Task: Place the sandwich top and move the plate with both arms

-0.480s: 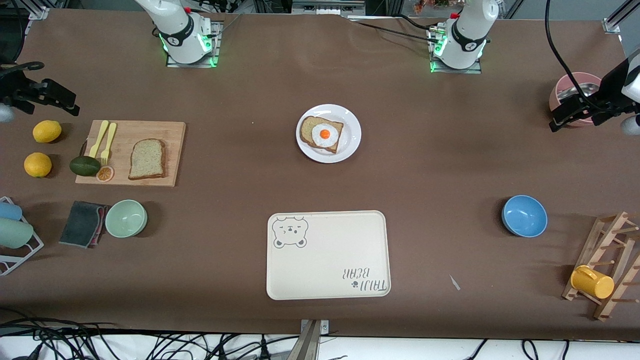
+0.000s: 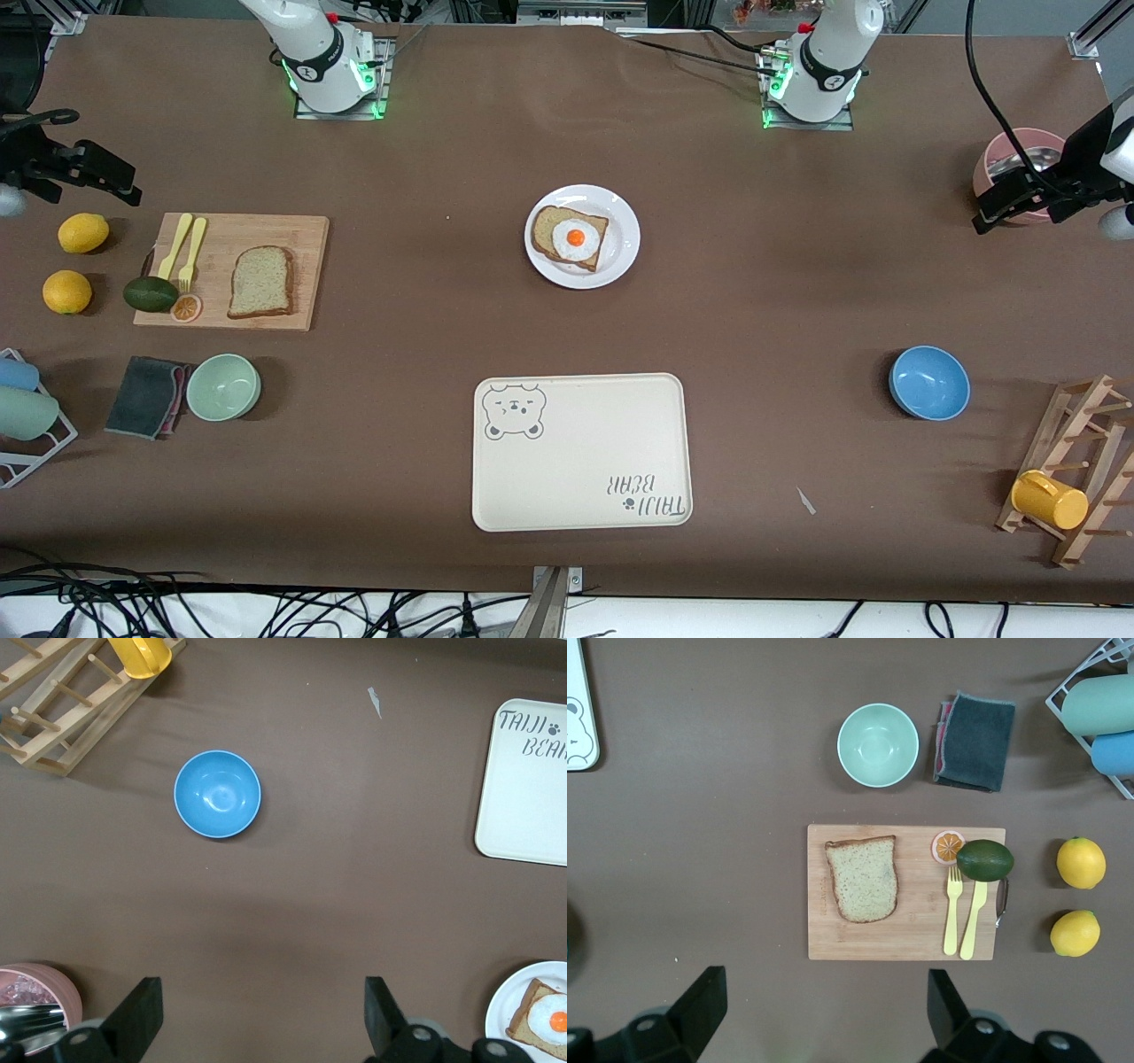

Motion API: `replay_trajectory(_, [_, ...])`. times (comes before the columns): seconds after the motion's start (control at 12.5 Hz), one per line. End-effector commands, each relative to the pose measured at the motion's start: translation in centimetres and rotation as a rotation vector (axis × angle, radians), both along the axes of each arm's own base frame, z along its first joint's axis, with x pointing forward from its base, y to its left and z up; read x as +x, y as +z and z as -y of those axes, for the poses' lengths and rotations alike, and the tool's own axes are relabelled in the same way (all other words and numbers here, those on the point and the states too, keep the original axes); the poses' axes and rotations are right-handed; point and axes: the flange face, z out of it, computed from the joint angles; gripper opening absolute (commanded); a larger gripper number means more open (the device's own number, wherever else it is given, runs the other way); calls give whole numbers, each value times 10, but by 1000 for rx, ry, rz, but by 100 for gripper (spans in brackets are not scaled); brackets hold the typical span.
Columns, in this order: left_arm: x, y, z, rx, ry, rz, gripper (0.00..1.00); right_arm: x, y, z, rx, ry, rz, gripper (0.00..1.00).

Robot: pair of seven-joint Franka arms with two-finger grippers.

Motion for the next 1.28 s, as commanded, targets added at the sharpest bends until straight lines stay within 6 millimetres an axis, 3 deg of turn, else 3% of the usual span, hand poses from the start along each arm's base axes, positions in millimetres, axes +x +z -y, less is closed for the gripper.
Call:
replay_trajectory(0.0, [4, 5, -1, -29, -14, 2, 100, -10, -4, -5, -4, 17, 2, 100])
replay_trajectory(0.08, [4, 5, -1, -29, -14, 2, 100, -12, -16, -5, 0, 15, -21, 100])
replay_trajectory(0.24, [4, 7, 2, -29, -19, 5, 100, -11, -20, -5, -4, 19, -17, 100])
replay_trajectory(1.2, [6, 22, 16, -51, -39, 32, 100, -10, -11, -9, -6, 32, 23, 100])
